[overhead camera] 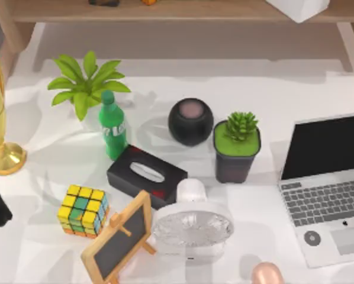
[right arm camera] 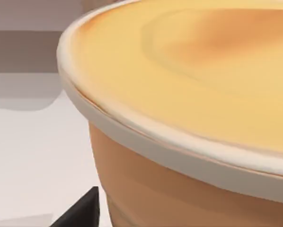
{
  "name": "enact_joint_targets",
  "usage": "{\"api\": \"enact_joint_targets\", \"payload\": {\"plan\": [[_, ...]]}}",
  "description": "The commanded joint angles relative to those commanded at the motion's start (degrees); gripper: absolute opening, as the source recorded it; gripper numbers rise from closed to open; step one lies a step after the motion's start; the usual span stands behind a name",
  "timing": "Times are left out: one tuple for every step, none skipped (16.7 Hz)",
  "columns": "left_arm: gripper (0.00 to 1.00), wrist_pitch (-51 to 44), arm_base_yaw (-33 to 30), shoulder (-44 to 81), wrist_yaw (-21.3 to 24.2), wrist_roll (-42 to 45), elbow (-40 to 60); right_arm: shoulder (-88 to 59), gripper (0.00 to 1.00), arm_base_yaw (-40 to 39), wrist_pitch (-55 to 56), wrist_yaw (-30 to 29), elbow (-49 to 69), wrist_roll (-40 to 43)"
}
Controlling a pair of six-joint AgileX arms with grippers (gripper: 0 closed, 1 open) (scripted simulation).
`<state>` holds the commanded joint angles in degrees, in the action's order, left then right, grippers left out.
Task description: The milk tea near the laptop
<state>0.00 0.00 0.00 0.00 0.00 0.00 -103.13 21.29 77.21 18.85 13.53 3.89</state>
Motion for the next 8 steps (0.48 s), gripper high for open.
{"api": "enact_joint_targets", "payload": {"plan": [[1.00, 0.0, 0.0, 0.0, 0.0, 0.0, 0.0, -1.3, 1.00, -1.2, 0.6, -1.2, 1.0, -0.3], [1.00, 0.0, 0.0, 0.0, 0.0, 0.0, 0.0, -2.0, 1.00, -1.9, 1.1, -1.9, 1.6, -0.4], [1.00, 0.0, 0.0, 0.0, 0.0, 0.0, 0.0, -2.2, 1.00, -2.1, 1.2, -2.0, 1.7, -0.5], [1.00, 0.0, 0.0, 0.0, 0.0, 0.0, 0.0, -2.2, 1.00, -2.1, 1.2, -2.0, 1.7, -0.5], [1.00, 0.0, 0.0, 0.0, 0.0, 0.0, 0.0, -2.2, 1.00, -2.1, 1.2, -2.0, 1.7, -0.5], [1.00, 0.0, 0.0, 0.0, 0.0, 0.0, 0.0, -2.2, 1.00, -2.1, 1.2, -2.0, 1.7, -0.5], [1.00, 0.0, 0.0, 0.0, 0.0, 0.0, 0.0, -2.2, 0.92, -2.1, 1.2, -2.0, 1.7, -0.5], [1.00, 0.0, 0.0, 0.0, 0.0, 0.0, 0.0, -2.2, 0.85, -2.1, 1.2, -2.0, 1.7, -0.5]]}}
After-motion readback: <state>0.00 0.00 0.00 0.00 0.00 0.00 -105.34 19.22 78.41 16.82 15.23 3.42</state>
